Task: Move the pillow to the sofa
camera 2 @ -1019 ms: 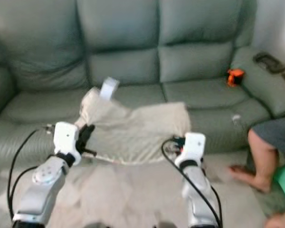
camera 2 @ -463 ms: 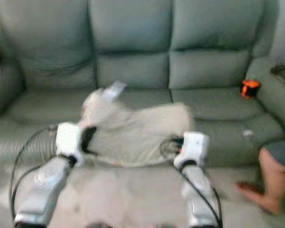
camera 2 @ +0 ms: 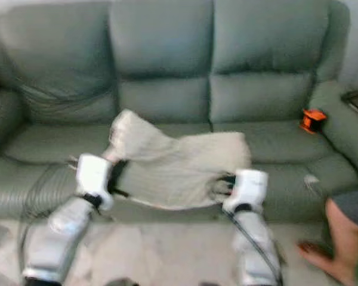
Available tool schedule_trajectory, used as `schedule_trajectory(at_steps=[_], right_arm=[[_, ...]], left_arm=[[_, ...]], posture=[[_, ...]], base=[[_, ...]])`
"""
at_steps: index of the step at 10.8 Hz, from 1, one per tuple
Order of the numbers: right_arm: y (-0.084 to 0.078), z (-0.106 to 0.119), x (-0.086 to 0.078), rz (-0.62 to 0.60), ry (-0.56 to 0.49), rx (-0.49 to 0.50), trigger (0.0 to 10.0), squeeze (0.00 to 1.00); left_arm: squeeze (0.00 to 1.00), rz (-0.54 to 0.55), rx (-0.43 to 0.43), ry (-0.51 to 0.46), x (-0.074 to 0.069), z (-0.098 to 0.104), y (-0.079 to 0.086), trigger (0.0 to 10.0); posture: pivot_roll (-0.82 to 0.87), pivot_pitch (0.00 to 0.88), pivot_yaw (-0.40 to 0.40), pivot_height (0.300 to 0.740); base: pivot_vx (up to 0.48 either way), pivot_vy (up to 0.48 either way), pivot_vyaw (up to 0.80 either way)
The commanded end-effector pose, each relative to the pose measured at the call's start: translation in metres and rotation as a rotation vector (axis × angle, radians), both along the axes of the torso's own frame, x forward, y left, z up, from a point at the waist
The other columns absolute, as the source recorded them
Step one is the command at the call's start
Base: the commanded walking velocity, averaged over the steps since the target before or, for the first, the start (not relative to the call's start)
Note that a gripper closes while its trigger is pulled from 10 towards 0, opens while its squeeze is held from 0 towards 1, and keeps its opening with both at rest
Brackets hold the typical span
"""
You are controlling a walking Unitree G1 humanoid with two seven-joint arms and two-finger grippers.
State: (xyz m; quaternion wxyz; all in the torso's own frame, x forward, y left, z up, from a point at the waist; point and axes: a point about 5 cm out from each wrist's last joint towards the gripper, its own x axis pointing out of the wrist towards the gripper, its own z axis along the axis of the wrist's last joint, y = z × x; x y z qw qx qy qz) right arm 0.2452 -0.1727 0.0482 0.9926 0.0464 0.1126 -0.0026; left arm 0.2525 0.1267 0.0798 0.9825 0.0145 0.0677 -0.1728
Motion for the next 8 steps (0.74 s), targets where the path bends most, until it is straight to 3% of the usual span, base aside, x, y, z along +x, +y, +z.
schedule_trajectory(at_steps=[1, 4, 8], right_arm=[[-0.0043, 0.0076, 0.0044, -0.003, -0.033, -0.011, 10.0, 0.0], [-0.001, 0.0076, 0.0036, 0.022, -0.033, -0.01, 10.0, 0.0], [0.0014, 0.006, 0.0019, 0.044, -0.024, 0.0, 10.0, 0.0]], left_arm=[[0.0, -0.014, -0.005, -0.028, 0.0022, 0.0057, -0.0058, 10.0], [0.0, -0.002, -0.006, -0.027, 0.0012, 0.0053, -0.0049, 10.0], [0.0, 0.008, 0.002, -0.029, 0.0002, 0.0054, -0.003, 10.0]], posture=[[-0.04, 0.0, 0.046, 0.74], [-0.04, 0.0, 0.042, 0.74], [-0.04, 0.0, 0.043, 0.74]], base=[[0.304, 0.0, 0.0], [0.31, 0.0, 0.0], [0.457, 0.0, 0.0]])
